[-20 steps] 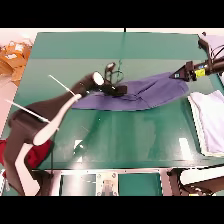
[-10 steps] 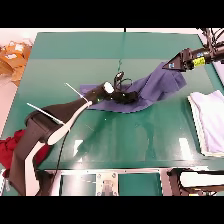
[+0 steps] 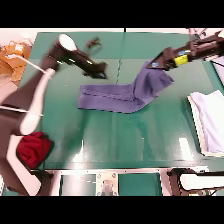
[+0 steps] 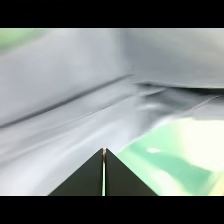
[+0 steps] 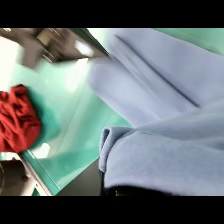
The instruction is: Fold the shirts.
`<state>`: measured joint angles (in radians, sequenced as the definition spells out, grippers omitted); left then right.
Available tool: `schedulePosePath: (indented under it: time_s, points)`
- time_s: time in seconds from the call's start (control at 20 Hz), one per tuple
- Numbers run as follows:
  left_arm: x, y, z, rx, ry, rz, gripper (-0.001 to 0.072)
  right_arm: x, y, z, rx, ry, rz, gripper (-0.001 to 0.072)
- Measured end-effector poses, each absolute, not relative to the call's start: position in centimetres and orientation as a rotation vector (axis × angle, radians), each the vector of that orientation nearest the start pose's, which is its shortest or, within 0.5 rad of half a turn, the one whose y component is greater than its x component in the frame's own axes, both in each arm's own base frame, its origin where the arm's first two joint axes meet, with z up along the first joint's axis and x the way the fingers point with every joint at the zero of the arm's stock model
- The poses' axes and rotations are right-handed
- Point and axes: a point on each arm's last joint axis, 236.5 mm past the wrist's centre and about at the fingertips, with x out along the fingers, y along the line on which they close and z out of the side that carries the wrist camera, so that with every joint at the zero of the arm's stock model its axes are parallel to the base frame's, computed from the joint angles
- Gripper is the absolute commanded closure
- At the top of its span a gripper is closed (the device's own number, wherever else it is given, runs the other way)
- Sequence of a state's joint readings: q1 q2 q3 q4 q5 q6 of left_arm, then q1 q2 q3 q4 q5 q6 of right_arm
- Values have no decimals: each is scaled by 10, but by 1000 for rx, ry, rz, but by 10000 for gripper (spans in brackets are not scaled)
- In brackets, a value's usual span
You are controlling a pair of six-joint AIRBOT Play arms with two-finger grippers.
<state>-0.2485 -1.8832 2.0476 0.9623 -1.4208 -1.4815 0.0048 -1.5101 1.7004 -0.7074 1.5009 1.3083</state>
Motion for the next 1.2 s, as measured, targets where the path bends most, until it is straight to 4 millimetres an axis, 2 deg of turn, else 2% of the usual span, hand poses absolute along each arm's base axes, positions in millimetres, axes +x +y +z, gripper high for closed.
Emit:
schedulePosePath:
  time_s: [0.1, 0.15, 0.2, 0.25, 0.3, 0.4, 0.45, 0.5, 0.55, 0.6, 0.65, 0.75, 0.85, 0.95, 1.1, 1.2]
  points:
    - [484, -200, 99, -193, 1208, -622, 688, 415, 231, 156, 390, 1114, 884, 689]
    - [485, -177, 110, -185, 1195, -580, 688, 414, 260, 149, 390, 1119, 907, 669]
    - [485, -157, 121, -179, 1175, -546, 688, 413, 293, 137, 396, 1124, 923, 507]
    - [484, -137, 129, -169, 1163, -517, 688, 414, 326, 124, 402, 1118, 936, 277]
    - [484, -120, 132, -156, 1161, -492, 687, 415, 361, 108, 414, 1105, 940, 225]
    - [478, -98, 133, -139, 1175, -472, 688, 414, 429, 75, 462, 1062, 933, 304]
    - [474, -90, 130, -130, 1191, -469, 688, 414, 452, 66, 499, 1041, 924, 307]
    - [471, -83, 124, -120, 1213, -465, 688, 416, 466, 61, 526, 1015, 912, 308]
    - [468, -77, 120, -115, 1226, -462, 688, 423, 471, 59, 549, 991, 891, 333]
    - [466, -72, 117, -109, 1235, -459, 688, 430, 467, 59, 561, 978, 874, 387]
    - [465, -68, 114, -105, 1244, -454, 688, 440, 456, 63, 576, 971, 860, 390]
    - [464, -64, 110, -98, 1249, -451, 688, 465, 413, 76, 596, 965, 819, 431]
    - [465, -60, 107, -93, 1250, -441, 688, 484, 355, 86, 592, 987, 774, 431]
    - [466, -59, 107, -91, 1247, -439, 687, 498, 287, 88, 572, 1017, 706, 431]
    - [466, -57, 106, -89, 1247, -435, 688, 499, 190, 65, 559, 1104, 568, 426]
    - [466, -57, 105, -88, 1247, -435, 687, 491, 138, 35, 584, 1168, 478, 308]
